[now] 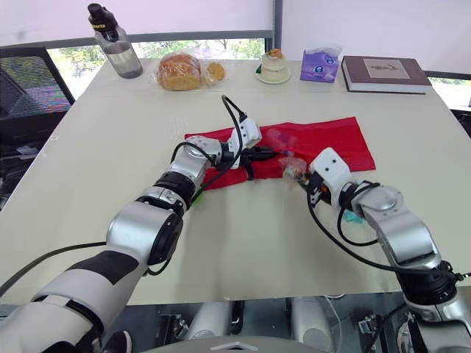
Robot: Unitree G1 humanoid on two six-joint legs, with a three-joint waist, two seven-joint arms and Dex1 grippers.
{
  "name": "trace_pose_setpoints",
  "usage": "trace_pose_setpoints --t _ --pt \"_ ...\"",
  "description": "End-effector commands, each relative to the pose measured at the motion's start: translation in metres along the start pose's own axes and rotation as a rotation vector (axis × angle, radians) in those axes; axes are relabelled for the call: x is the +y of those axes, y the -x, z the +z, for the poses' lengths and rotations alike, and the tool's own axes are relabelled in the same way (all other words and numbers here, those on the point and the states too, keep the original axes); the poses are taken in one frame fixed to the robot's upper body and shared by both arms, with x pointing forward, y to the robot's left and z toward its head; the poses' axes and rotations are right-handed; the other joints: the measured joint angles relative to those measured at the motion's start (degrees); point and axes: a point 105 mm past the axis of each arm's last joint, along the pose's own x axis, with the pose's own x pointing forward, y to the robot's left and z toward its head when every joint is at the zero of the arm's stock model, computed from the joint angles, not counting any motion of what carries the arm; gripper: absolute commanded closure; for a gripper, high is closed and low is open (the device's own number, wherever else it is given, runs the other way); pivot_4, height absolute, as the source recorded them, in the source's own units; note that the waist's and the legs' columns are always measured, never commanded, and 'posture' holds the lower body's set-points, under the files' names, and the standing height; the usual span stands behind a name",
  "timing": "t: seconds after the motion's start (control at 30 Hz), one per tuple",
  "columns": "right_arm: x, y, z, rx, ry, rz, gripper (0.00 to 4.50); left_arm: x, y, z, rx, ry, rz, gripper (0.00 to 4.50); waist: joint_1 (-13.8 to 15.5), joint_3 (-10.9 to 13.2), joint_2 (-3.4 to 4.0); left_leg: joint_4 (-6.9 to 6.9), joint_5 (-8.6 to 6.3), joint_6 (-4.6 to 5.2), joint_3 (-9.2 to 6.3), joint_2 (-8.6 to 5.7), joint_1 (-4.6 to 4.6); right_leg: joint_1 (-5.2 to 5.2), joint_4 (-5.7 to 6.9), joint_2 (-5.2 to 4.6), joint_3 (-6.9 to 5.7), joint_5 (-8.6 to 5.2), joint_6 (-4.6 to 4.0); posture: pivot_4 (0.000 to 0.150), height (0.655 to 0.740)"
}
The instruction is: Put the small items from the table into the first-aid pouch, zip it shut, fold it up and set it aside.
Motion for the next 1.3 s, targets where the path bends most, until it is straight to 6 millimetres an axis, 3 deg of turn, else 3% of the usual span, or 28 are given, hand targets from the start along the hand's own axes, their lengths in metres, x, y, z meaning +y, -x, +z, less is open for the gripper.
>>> trace_pose_setpoints --t 0.03,0.23,0.53,0.63,0.7,0.73,0.8,0.83,0.9,1.13,1.23,1.3 --pt "-0.005 -0.004 0.002 0.007 0.012 -0.027 4.08 0.001 -0.005 0.023 -0.048 -0.064 -0.019 4.50 -0.10 0.00 0.00 0.00 0.00 0.00 0.02 0.00 -0.01 0.00 -0.02 0.00 0.02 0.00 0.00 0.150 0.7387" --pt "-0.006 -0.026 -0.006 0.052 -0.016 -0.026 4.08 -0.005 -0.011 0.030 -0.074 -0.068 -0.053 4.50 -0.21 0.00 0.00 0.00 0.00 0.01 0.03 0.00 0.02 -0.01 0.02 0.00 0.02 0.00 0.00 0.150 0.7387" --pt "-0.009 -0.049 0.011 -0.001 -0.022 -0.050 4.08 -0.015 -0.013 0.025 -0.068 -0.083 -0.103 4.50 -0.22 0.00 0.01 -0.02 0.00 0.00 0.01 0.00 0.00 -0.01 0.01 0.01 0.01 0.00 -0.01 0.150 0.7387" --pt "-0.016 -0.065 0.013 -0.013 -0.072 -0.124 4.08 -0.021 -0.015 0.021 -0.073 -0.076 -0.120 4.50 -0.48 0.00 0.01 -0.02 0.00 0.00 0.04 0.00 -0.02 -0.01 -0.02 -0.01 0.02 0.01 0.00 0.150 0.7387" --pt "-0.013 -0.067 0.013 -0.012 -0.075 -0.113 3.00 -0.020 -0.015 0.020 -0.076 -0.062 -0.105 4.50 -0.52 0.01 0.02 -0.03 0.00 0.01 0.02 0.02 0.04 -0.02 0.06 0.01 0.02 0.01 -0.01 0.150 0.7387" --pt "-0.011 -0.066 0.014 -0.015 -0.069 -0.109 2.78 -0.019 -0.014 0.018 -0.074 -0.059 -0.099 4.50 -0.38 0.01 0.02 -0.04 0.00 0.00 0.01 0.02 0.05 -0.03 0.08 0.01 0.01 0.01 -0.02 0.150 0.7387" --pt "-0.010 -0.060 0.014 -0.017 -0.040 -0.108 1.59 -0.019 -0.013 0.016 -0.069 -0.056 -0.093 4.50 -0.32 0.01 0.02 -0.04 0.00 0.00 0.00 0.02 0.02 -0.02 0.04 0.02 0.00 0.01 -0.01 0.150 0.7387" --pt "-0.009 -0.056 0.014 -0.022 -0.038 -0.108 1.42 -0.018 -0.013 0.015 -0.067 -0.055 -0.090 4.50 -0.32 0.01 0.02 -0.04 0.00 0.00 0.03 0.02 0.01 -0.02 0.02 0.01 0.03 0.01 -0.01 0.150 0.7387" --pt "-0.008 -0.047 0.016 -0.030 -0.040 -0.099 0.54 -0.017 -0.012 0.015 -0.068 -0.051 -0.082 4.50 -0.22 0.01 0.03 -0.05 0.00 0.00 0.03 0.00 -0.02 -0.02 0.00 -0.02 0.02 0.01 -0.01 0.150 0.7387" --pt "-0.002 -0.015 0.014 -0.028 -0.043 -0.080 0.54 -0.013 -0.012 0.017 -0.075 -0.038 -0.055 4.50 -0.39 0.01 0.02 -0.07 0.00 0.01 0.03 0.00 0.03 -0.03 0.02 -0.01 0.03 0.01 0.00 0.150 0.7387" --pt "0.001 -0.013 0.007 -0.014 -0.052 -0.081 1.40 -0.013 -0.012 0.017 -0.075 -0.037 -0.058 4.50 -0.38 0.01 0.03 -0.07 0.00 0.01 -0.02 0.02 0.06 -0.03 0.06 0.04 0.01 0.00 -0.01 0.150 0.7387" --pt "0.000 -0.019 0.003 -0.006 -0.058 -0.093 2.29 -0.015 -0.013 0.016 -0.073 -0.037 -0.063 4.50 -0.37 0.01 0.03 -0.06 0.00 0.01 -0.02 0.02 0.05 -0.02 0.06 0.04 0.02 0.01 -0.01 0.150 0.7387"
